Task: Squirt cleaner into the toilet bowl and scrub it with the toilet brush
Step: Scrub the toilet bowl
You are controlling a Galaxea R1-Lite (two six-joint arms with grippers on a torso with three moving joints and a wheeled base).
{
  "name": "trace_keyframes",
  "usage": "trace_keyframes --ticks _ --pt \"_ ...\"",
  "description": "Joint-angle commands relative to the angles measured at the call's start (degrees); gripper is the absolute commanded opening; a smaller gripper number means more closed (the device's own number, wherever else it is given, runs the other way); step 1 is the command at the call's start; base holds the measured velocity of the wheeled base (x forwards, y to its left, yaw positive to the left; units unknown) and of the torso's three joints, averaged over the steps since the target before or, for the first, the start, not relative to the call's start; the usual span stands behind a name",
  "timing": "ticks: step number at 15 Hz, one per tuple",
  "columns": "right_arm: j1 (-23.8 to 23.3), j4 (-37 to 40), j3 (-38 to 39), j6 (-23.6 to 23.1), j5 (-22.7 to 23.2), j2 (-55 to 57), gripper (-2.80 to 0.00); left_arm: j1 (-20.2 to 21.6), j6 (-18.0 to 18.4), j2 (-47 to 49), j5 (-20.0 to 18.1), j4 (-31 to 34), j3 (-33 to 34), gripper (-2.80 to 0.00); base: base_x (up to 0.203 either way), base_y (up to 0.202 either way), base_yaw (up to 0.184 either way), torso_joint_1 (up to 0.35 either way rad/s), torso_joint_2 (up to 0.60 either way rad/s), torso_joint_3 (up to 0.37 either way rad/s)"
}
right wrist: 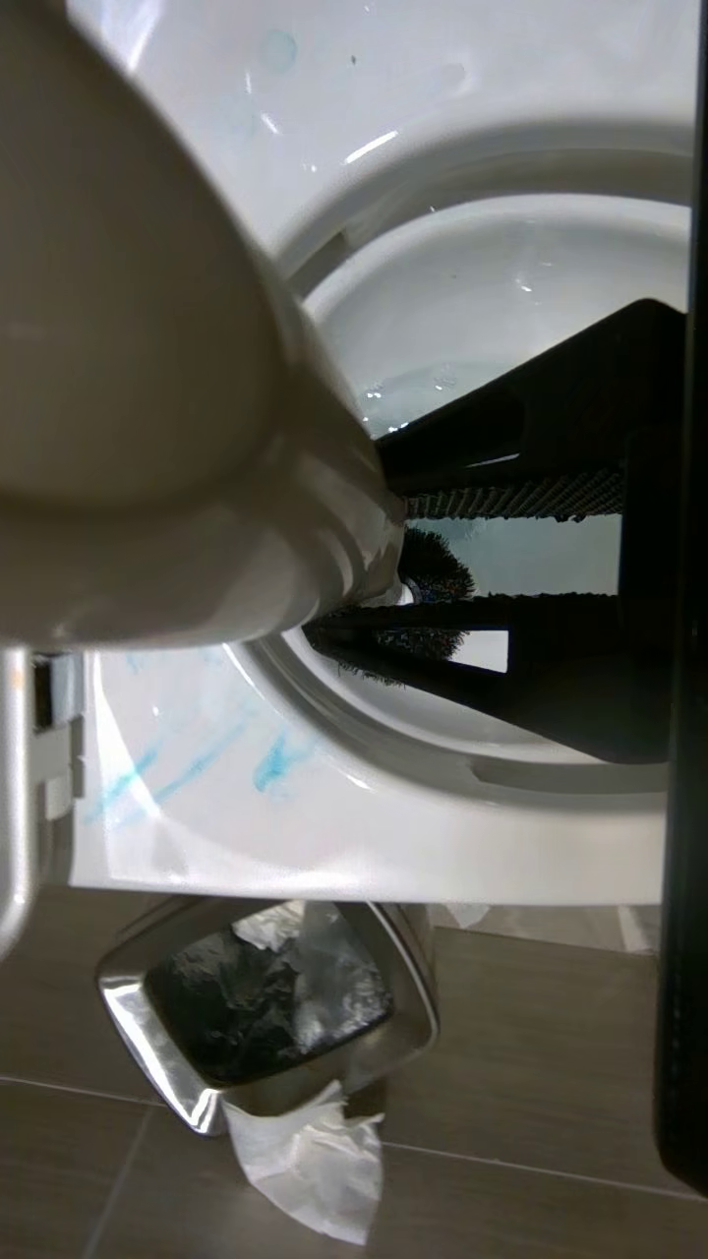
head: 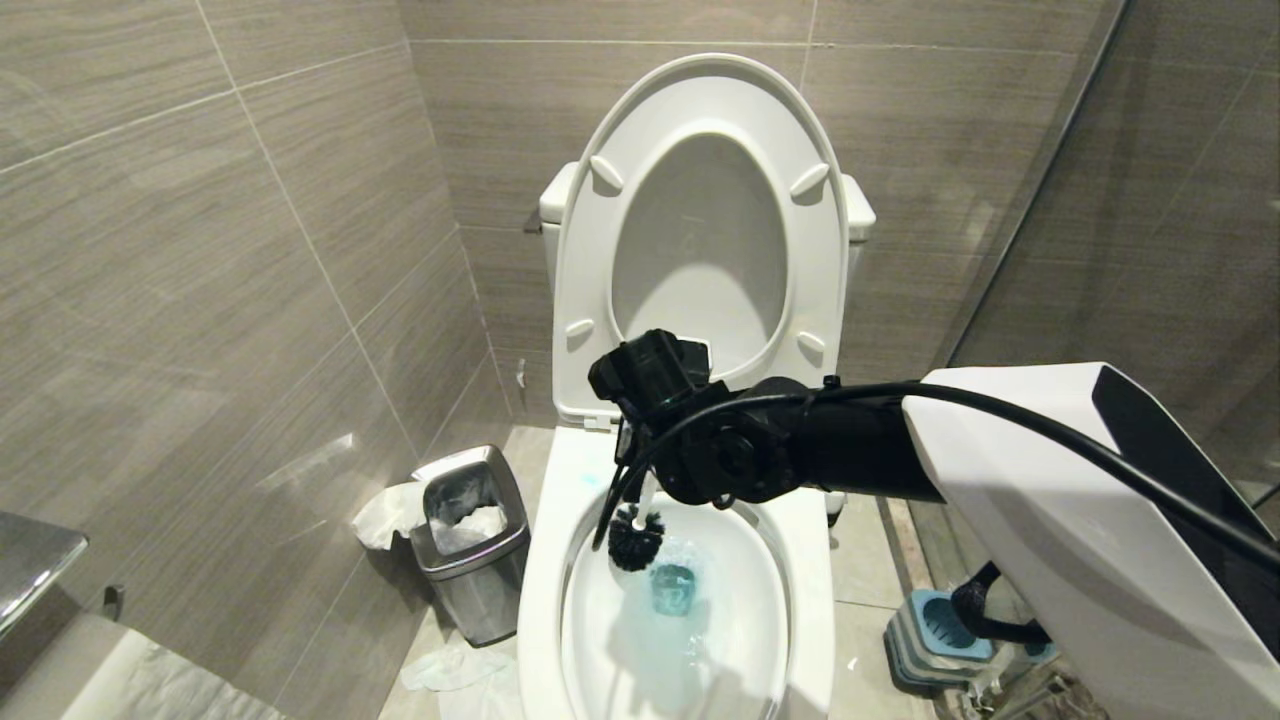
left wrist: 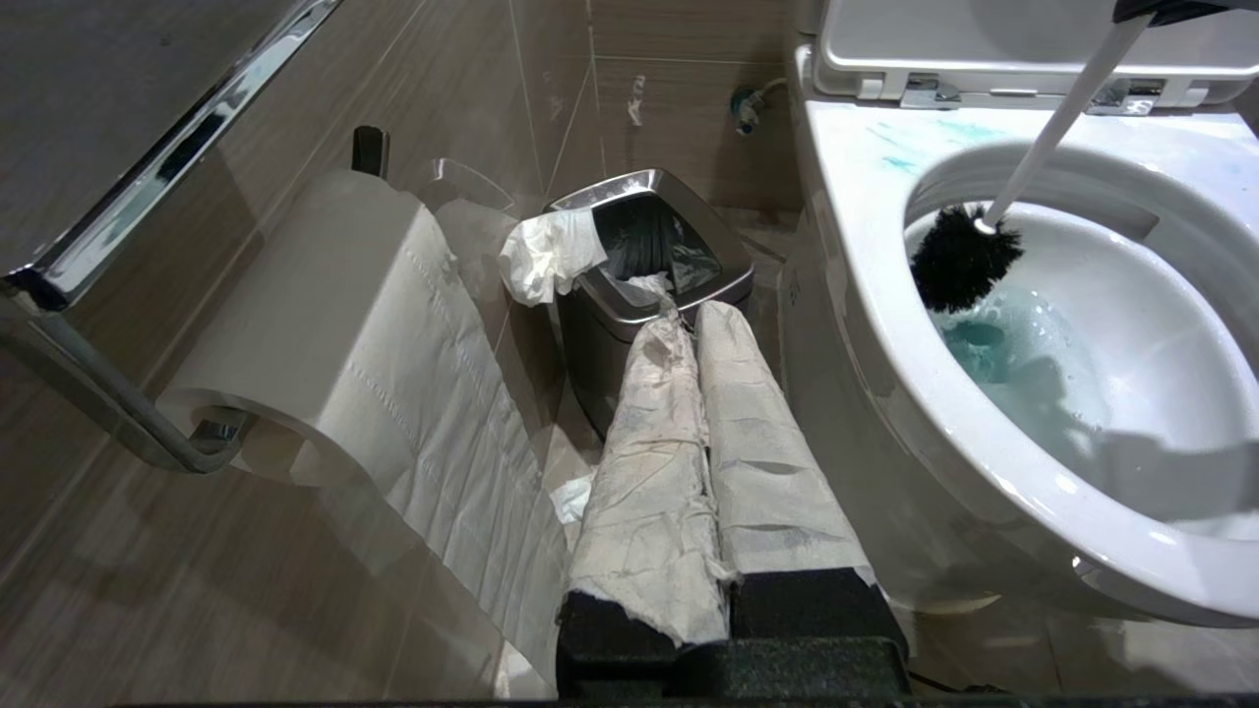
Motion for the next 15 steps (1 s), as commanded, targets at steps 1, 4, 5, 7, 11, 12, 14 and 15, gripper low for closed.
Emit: trace_keyframes --ticks 1,4,5,7,11,12,14,15 --pt "1.81 1.24 1.45 0.69 -0.19 -1.22 -2.8 0.0 0.06 0.0 -0.07 0.0 0.09 -2.8 0.0 0.0 0.0 0.0 0.0 0.0" --pt "3.24 1.83 8.17 1.16 0.1 -6.12 -2.8 0.0 0.13 0.08 -0.07 -0.08 0.09 -2.8 0.0 0.0 0.0 0.0 0.0 0.0" --pt "3.73 1.83 10.79 1.52 0.86 -8.47 -2.8 0.0 0.15 0.0 -0.07 -0.08 0.09 -2.8 0.0 0.0 0.0 0.0 0.0 0.0" --pt "4.2 1.84 17.24 2.01 3.32 -13.47 -2.8 0.0 0.17 0.04 -0.07 -0.08 0.09 -2.8 0.0 0.0 0.0 0.0 0.0 0.0" --pt "3.37 1.66 30.41 1.87 6.27 -22.43 -2.8 0.0 0.15 0.0 -0.07 -0.08 0.09 -2.8 0.0 0.0 0.0 0.0 0.0 0.0" --pt "1.6 1.57 32.62 1.78 6.38 -24.15 -2.8 0.0 0.15 0.0 -0.07 -0.08 0.09 -2.8 0.0 0.0 0.0 0.0 0.0 0.0" --pt "-2.06 1.28 33.73 1.68 6.33 -25.13 -2.8 0.0 0.06 0.0 -0.07 -0.05 0.09 -2.8 0.0 0.0 0.0 0.0 0.0 0.0" --pt "-3.97 0.94 33.32 1.13 6.34 -25.06 -2.8 0.0 0.06 0.0 -0.07 0.0 0.09 -2.8 0.0 0.0 0.0 0.0 0.0 0.0"
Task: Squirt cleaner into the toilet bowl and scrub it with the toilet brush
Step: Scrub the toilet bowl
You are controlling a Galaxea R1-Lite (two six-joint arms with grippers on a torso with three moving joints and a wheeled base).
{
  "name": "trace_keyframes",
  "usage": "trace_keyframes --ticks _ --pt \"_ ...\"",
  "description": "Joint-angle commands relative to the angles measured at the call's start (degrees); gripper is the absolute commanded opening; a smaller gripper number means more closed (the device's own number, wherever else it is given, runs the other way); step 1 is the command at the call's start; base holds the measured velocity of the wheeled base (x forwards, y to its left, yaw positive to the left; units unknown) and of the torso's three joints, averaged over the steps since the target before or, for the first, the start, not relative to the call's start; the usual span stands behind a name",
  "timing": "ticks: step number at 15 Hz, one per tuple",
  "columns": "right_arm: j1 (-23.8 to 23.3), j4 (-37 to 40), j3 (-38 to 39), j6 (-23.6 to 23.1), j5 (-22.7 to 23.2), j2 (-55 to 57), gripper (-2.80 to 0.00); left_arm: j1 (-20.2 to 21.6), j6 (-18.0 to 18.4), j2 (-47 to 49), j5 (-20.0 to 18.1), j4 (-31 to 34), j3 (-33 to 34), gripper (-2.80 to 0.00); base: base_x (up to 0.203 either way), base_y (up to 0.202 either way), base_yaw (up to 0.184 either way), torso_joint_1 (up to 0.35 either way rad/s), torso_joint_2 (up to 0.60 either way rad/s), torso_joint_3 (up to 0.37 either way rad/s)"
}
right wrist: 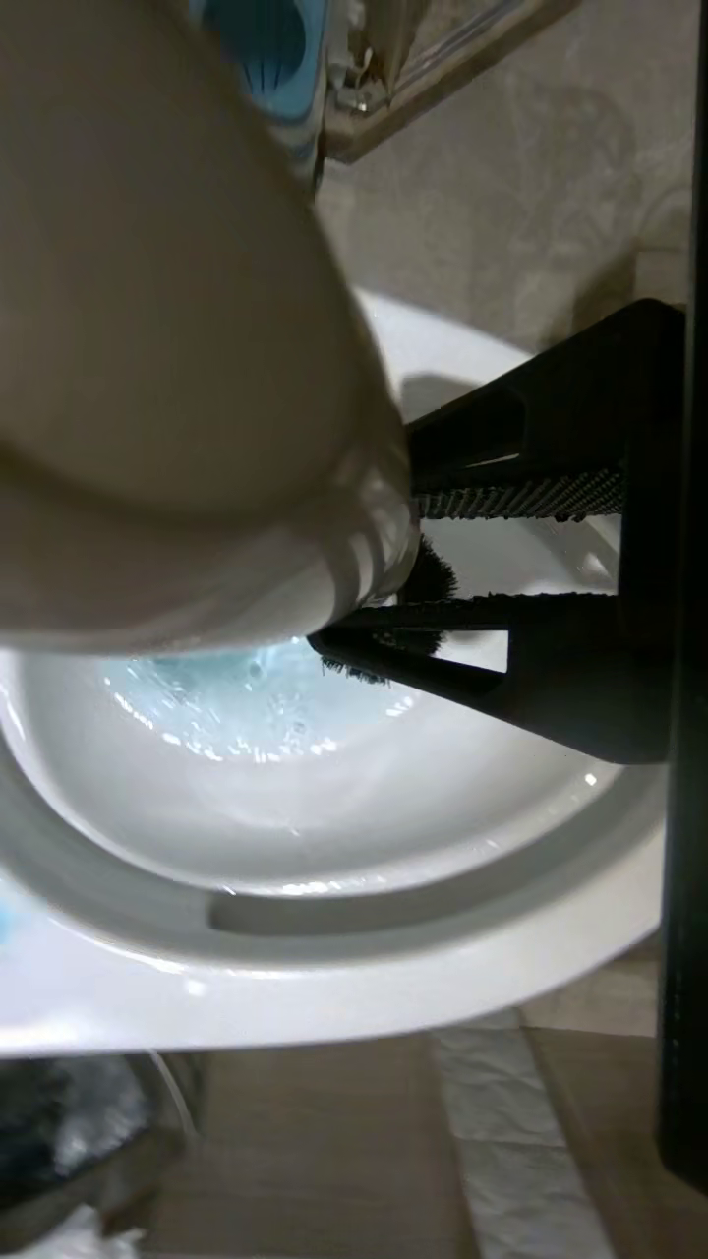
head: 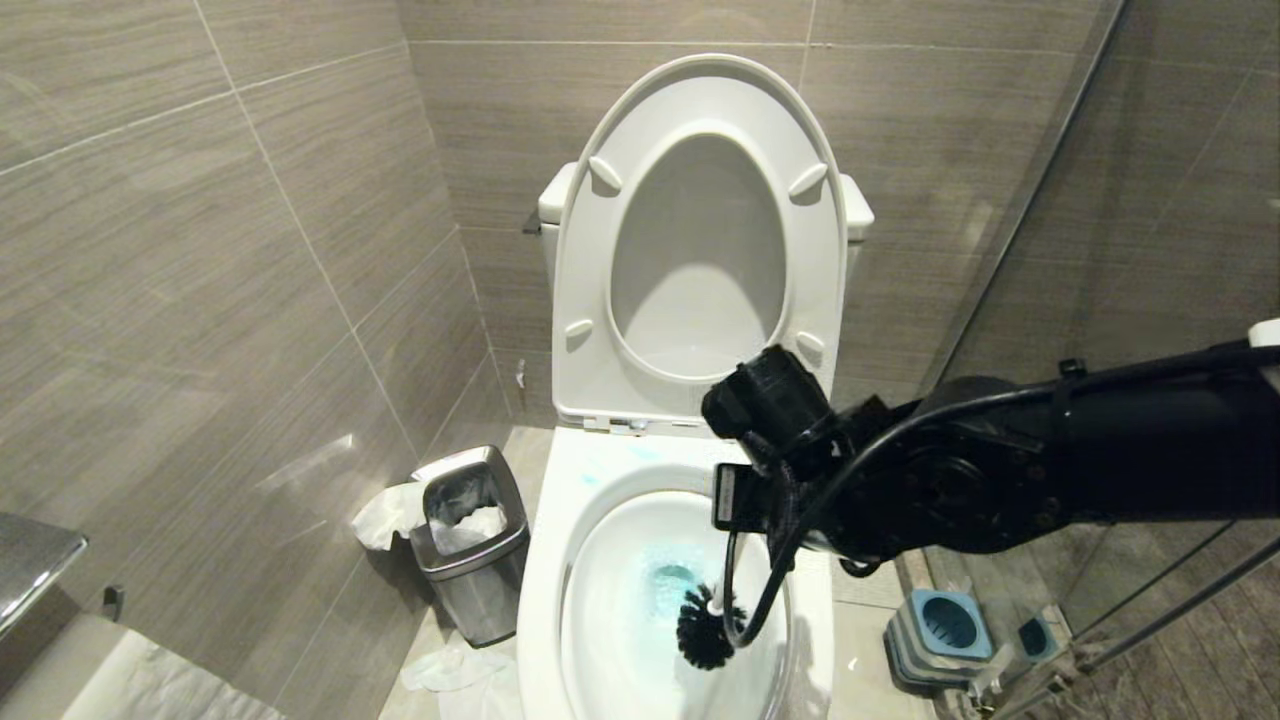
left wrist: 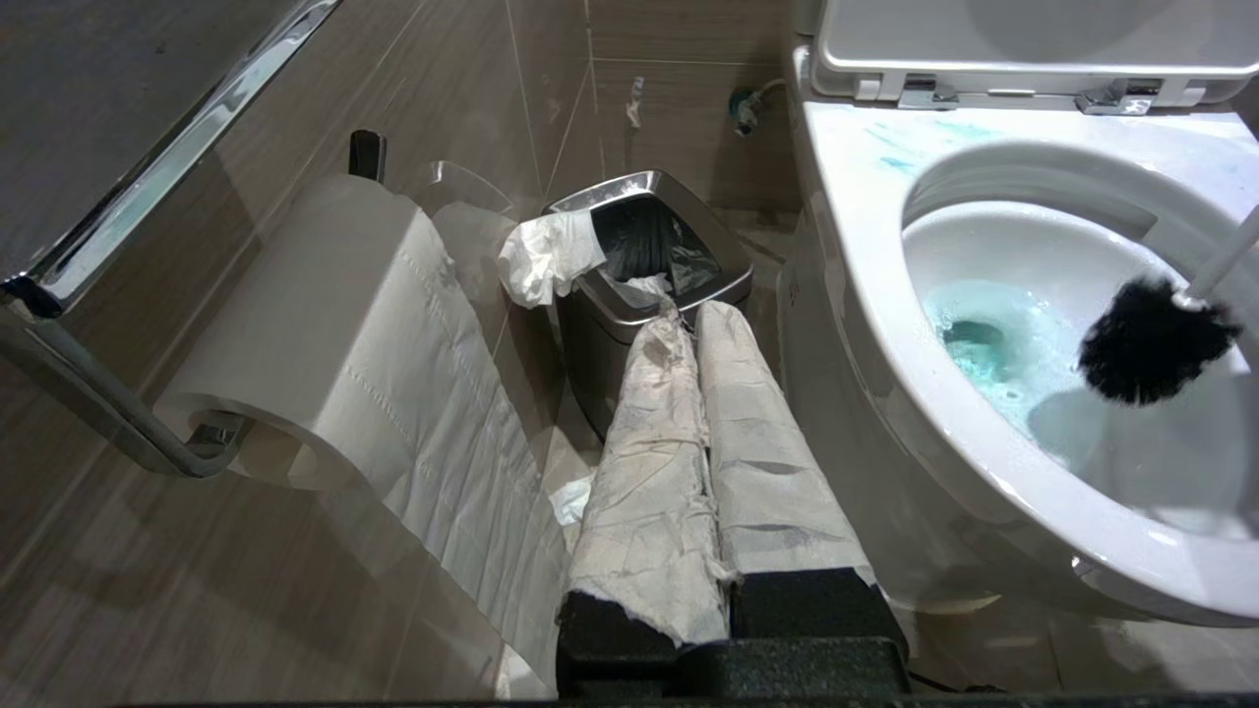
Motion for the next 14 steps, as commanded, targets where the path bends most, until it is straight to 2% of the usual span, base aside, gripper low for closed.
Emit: trace_keyframes --ticks 1,4,8,11,14 --pt "-4.34 -1.57 -0.13 -1.56 -0.15 -1.47 -2.8 -0.02 -0.02 0.0 0.07 0.06 0.09 -2.8 0.0 0.0 0.0 0.0 0.0 0.0" --pt "-7.51 -8.27 -2.2 -6.22 -0.24 2.36 -2.8 -0.02 -0.02 0.0 0.07 0.15 0.09 -2.8 0.0 0.0 0.0 0.0 0.0 0.0" --pt "-7.63 -8.86 -13.49 -6.71 -0.19 10.36 -2.8 -0.02 0.33 0.0 -0.02 0.15 0.09 -2.8 0.0 0.0 0.0 0.0 0.0 0.0" --pt "-4.68 -6.96 -19.19 -6.58 -0.02 15.05 -2.8 -0.02 0.33 0.0 -0.02 0.15 0.09 -2.8 0.0 0.0 0.0 0.0 0.0 0.0" --pt "-1.42 -6.73 -20.61 -5.81 -0.03 16.96 -2.8 -0.02 0.24 0.0 -0.02 0.15 0.09 -2.8 0.0 0.0 0.0 0.0 0.0 0.0"
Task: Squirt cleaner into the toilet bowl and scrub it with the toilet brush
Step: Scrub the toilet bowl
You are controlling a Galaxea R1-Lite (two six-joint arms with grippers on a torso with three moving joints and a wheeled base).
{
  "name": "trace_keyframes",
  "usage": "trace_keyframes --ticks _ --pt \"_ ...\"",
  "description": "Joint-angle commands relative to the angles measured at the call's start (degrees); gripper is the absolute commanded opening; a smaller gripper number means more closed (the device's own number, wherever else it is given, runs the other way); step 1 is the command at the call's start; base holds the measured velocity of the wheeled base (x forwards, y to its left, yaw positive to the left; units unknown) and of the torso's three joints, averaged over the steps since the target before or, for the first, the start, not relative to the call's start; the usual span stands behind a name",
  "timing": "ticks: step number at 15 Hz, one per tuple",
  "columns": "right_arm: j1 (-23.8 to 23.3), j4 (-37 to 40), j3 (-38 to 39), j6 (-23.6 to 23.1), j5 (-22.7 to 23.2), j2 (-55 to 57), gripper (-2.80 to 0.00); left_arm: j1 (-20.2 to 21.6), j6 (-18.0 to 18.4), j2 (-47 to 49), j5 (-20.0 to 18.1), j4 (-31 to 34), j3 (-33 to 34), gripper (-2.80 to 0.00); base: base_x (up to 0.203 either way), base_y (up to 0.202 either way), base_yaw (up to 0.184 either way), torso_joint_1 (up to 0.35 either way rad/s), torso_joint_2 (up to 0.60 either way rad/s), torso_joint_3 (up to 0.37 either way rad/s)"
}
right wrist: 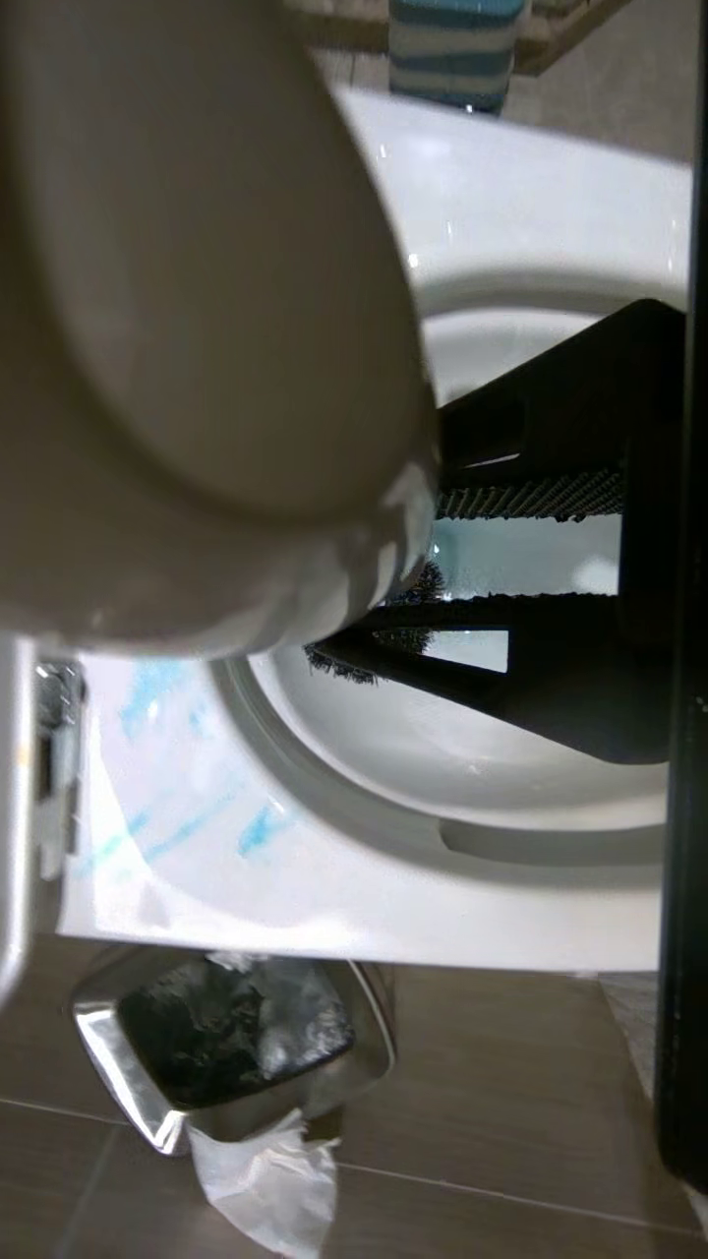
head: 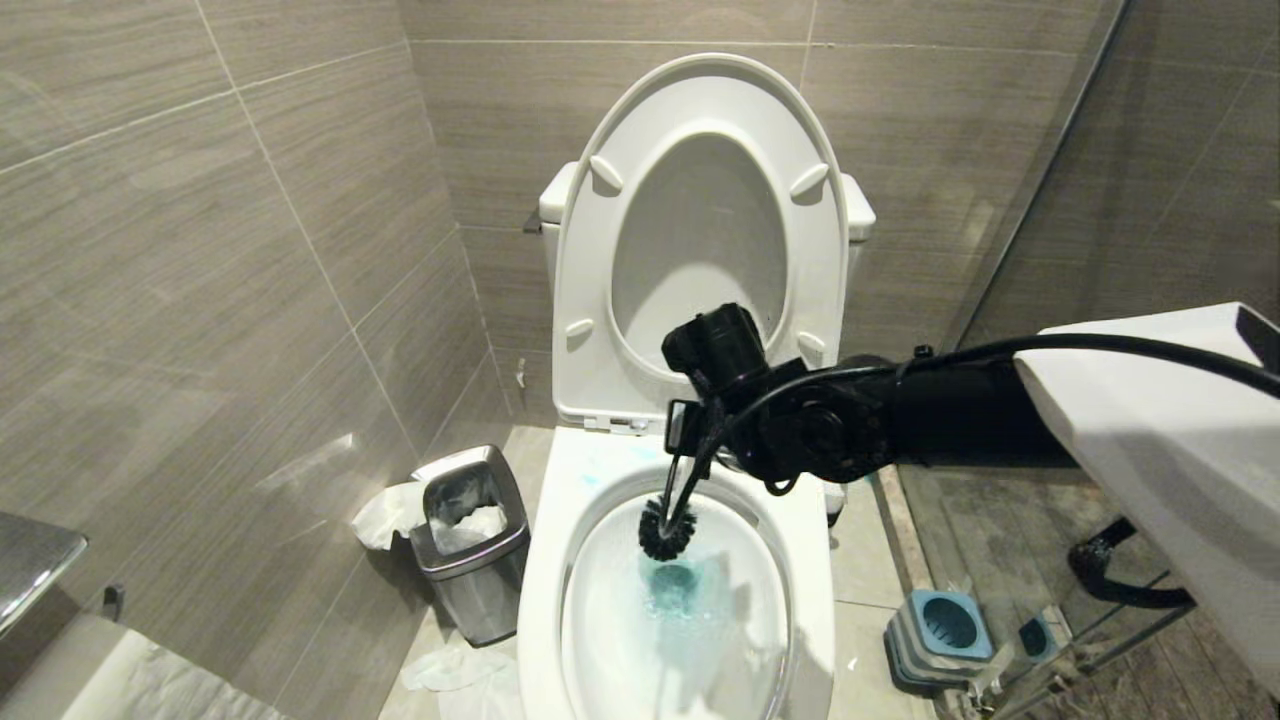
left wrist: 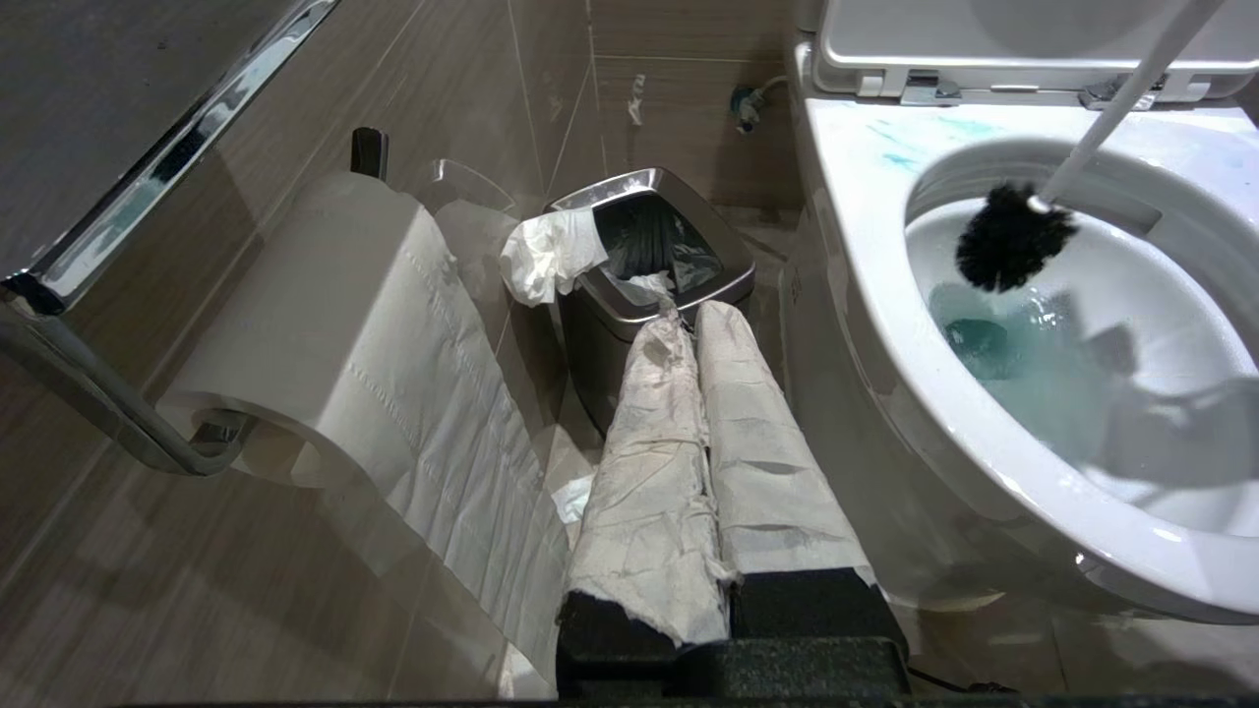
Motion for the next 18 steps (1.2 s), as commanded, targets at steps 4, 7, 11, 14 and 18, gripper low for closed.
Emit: trace_keyframes --ticks 4,7,11,14,18 --pt "7.67 4.2 -0.42 6.42 -0.18 2.03 -2.8 0.0 -0.24 0.0 0.01 -0.09 0.09 -2.8 0.0 0.0 0.0 0.0 0.0 0.0" --pt "10.15 7.47 5.32 10.63 -0.25 -1.11 -2.8 0.0 -0.06 0.0 0.01 -0.01 0.09 -2.8 0.0 0.0 0.0 0.0 0.0 0.0" --pt "10.83 7.08 17.25 11.36 -0.26 -8.6 -2.8 0.0 -0.5 0.0 0.01 -0.18 0.09 -2.8 0.0 0.0 0.0 0.0 0.0 0.0" --pt "6.33 3.57 23.64 10.93 -0.57 -12.15 -2.8 0.0 -0.5 0.0 0.01 -0.14 0.09 -2.8 0.0 0.0 0.0 0.0 0.0 0.0" --pt "0.05 0.08 23.32 7.47 -0.62 -11.19 -2.8 0.0 -0.5 0.0 0.01 -0.17 0.09 -2.8 0.0 0.0 0.0 0.0 0.0 0.0"
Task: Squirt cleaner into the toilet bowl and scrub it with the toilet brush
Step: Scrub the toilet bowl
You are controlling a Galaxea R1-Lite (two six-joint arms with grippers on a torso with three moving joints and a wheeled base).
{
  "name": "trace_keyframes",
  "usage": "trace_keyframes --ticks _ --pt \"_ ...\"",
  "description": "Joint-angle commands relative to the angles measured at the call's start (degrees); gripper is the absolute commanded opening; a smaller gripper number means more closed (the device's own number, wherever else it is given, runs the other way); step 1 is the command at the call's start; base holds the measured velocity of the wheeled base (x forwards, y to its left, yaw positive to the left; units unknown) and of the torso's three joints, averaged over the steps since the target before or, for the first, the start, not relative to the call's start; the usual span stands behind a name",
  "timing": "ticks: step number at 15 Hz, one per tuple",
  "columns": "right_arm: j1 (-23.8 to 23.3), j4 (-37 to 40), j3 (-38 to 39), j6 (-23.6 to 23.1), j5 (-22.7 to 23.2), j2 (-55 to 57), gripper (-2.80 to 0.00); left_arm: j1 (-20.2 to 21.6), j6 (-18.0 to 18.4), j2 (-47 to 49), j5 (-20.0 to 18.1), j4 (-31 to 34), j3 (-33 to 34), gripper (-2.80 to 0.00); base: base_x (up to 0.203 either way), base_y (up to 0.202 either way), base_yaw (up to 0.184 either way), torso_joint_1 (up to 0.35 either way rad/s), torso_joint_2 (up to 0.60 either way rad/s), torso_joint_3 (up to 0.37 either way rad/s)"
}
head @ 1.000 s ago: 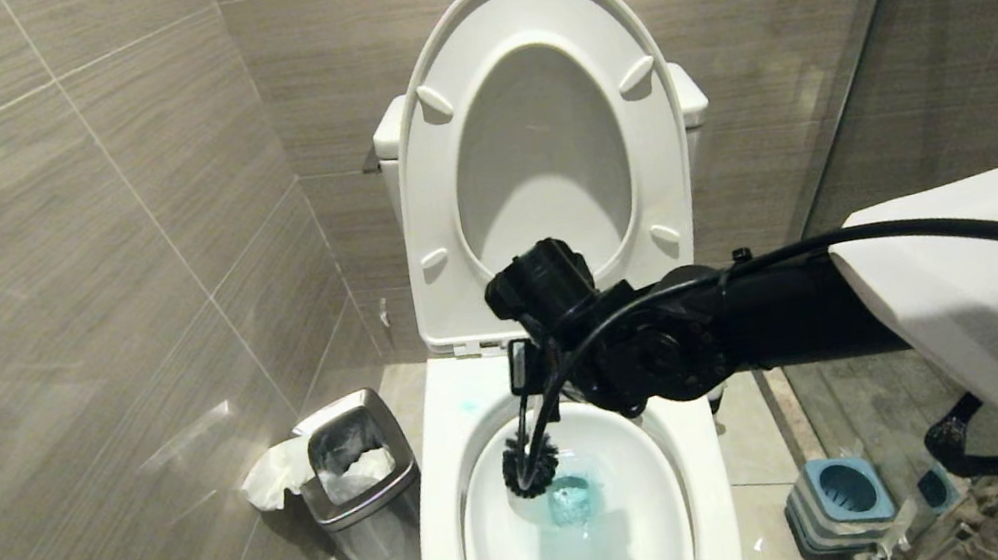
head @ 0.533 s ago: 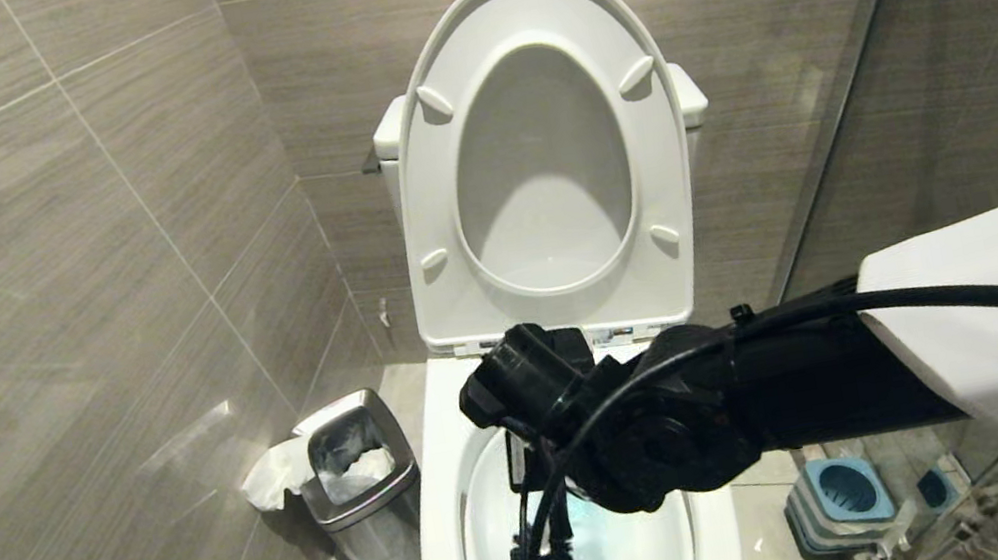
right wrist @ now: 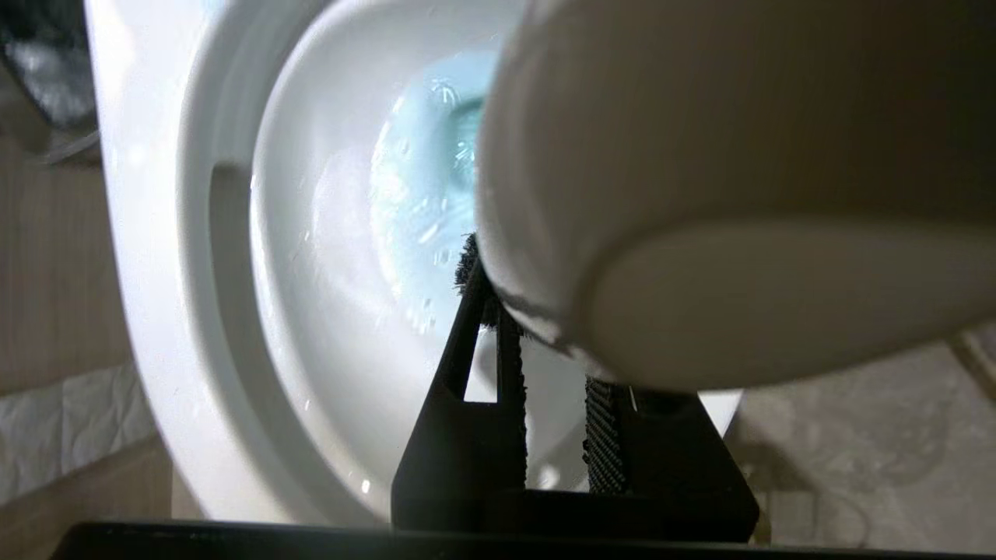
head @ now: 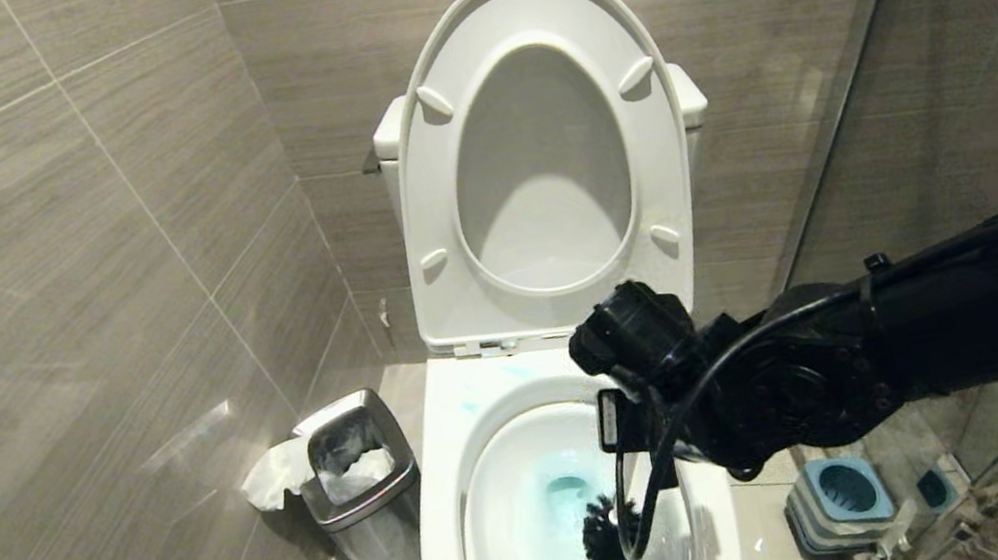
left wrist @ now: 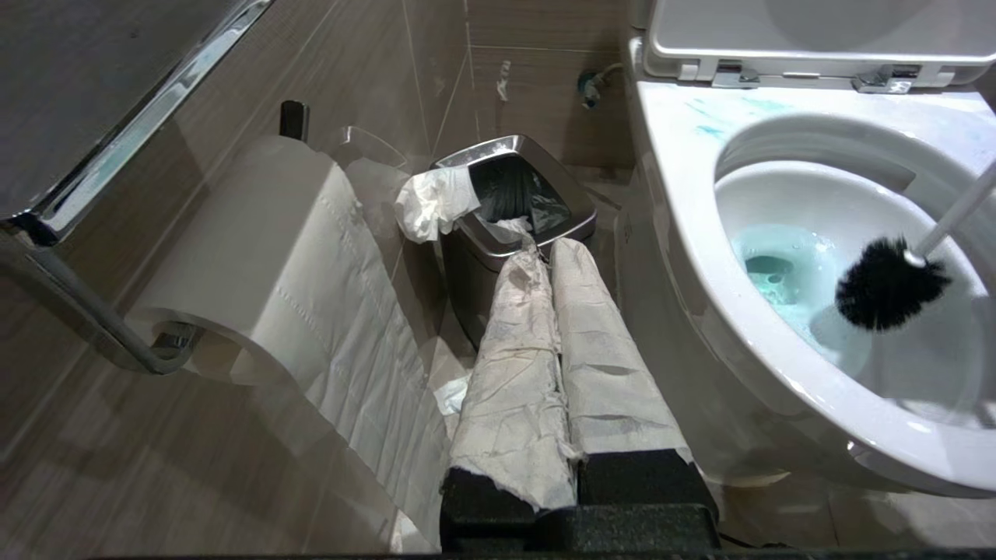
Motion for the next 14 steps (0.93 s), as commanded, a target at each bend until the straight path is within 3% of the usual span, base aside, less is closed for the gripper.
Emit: trace_keyframes --ticks 1,6,9,11,14 --pt "-2.75 -3.15 -0.56 -2.14 -0.14 1.12 -2.8 0.0 0.0 0.0 -0.01 0.01 0.09 -2.8 0.0 0.0 0.0 0.0 0.0 0.0" --pt "-2.71 -4.21 -13.28 -3.29 -2.59 10.71 -2.8 0.0 0.0 0.0 -0.01 0.0 0.09 -2.8 0.0 0.0 0.0 0.0 0.0 0.0" --pt "1.61 -4.24 -20.32 -2.92 -2.84 15.28 -2.8 0.0 0.0 0.0 -0.01 0.0 0.09 -2.8 0.0 0.0 0.0 0.0 0.0 0.0" --pt "4.83 -4.18 -20.86 -2.49 -2.78 15.73 -2.8 0.0 0.0 0.0 -0.01 0.07 0.09 -2.8 0.0 0.0 0.0 0.0 0.0 0.0" --pt "8.03 -3.97 -15.19 -0.22 -2.85 13.41 -2.8 0.0 0.0 0.0 -0.01 0.0 0.09 -2.8 0.0 0.0 0.0 0.0 0.0 0.0"
